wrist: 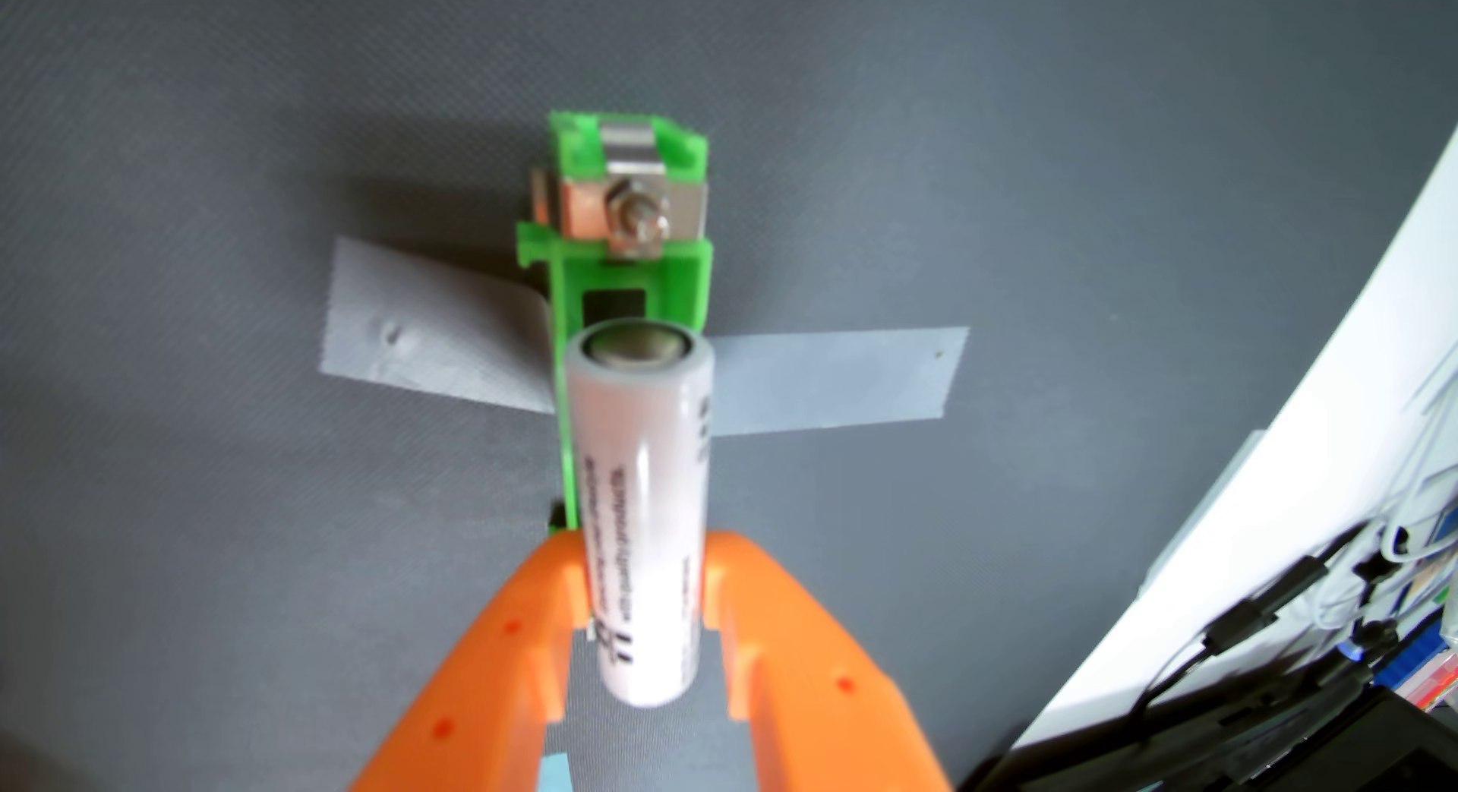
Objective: Insert Battery
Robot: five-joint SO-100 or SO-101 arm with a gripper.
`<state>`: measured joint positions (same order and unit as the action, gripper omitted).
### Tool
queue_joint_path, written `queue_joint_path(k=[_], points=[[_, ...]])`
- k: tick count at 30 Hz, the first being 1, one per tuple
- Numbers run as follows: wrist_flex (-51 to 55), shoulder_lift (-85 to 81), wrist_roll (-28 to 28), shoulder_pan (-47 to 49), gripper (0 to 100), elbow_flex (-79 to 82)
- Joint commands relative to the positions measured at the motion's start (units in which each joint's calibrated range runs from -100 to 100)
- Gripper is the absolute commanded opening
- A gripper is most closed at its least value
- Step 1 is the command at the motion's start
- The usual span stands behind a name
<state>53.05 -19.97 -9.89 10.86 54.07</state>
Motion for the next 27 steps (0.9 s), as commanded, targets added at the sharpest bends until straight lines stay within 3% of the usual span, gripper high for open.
queue_joint_path(k=[1, 27], points=[[-0.47, -0.92, -0.1, -0.47, 2, -0.71], [-0.47, -0.92, -1.08, 0.6, 2, -0.62]])
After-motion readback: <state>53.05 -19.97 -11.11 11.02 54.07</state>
